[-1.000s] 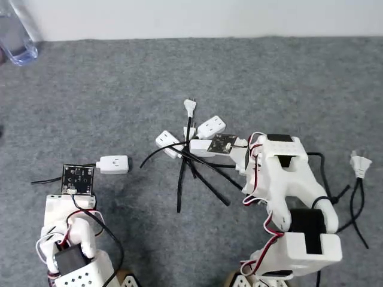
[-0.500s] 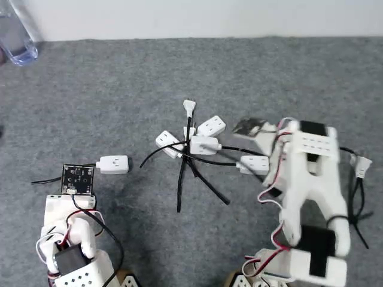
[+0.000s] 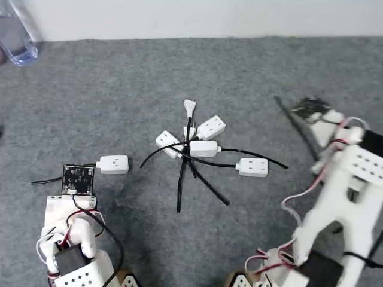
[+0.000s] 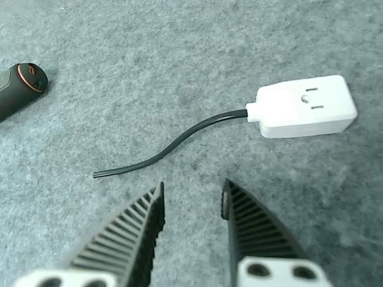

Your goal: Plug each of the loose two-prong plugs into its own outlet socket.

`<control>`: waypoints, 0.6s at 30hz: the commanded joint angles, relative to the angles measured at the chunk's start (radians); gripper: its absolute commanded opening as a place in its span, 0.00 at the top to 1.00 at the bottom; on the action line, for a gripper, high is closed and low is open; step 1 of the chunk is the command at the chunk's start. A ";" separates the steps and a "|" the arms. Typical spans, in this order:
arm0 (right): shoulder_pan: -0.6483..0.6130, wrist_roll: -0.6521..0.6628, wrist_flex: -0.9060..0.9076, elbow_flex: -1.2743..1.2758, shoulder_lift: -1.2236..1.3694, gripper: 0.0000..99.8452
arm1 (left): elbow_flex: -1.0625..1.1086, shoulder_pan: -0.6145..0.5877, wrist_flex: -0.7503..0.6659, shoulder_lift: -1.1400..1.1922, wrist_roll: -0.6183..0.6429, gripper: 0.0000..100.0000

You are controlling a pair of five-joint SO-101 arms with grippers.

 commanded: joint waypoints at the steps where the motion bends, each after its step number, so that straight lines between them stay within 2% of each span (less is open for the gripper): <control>1: 0.137 0.006 -0.154 -0.041 0.091 0.99 | -0.005 -0.003 0.006 -0.015 -0.009 0.85; 4: 0.211 0.006 -0.303 -0.046 0.239 0.99 | -0.005 -0.003 0.006 -0.015 -0.009 0.85; 8: 0.240 0.006 -0.449 -0.106 0.450 0.99 | -0.005 -0.003 0.006 -0.015 -0.009 0.85; 15: 0.239 -0.129 -0.380 -0.416 0.727 0.97 | -0.005 -0.002 0.006 -0.015 -0.009 0.85; 18: 0.240 -0.133 -0.286 -0.523 0.771 0.83 | -0.005 -0.002 0.006 -0.015 -0.009 0.85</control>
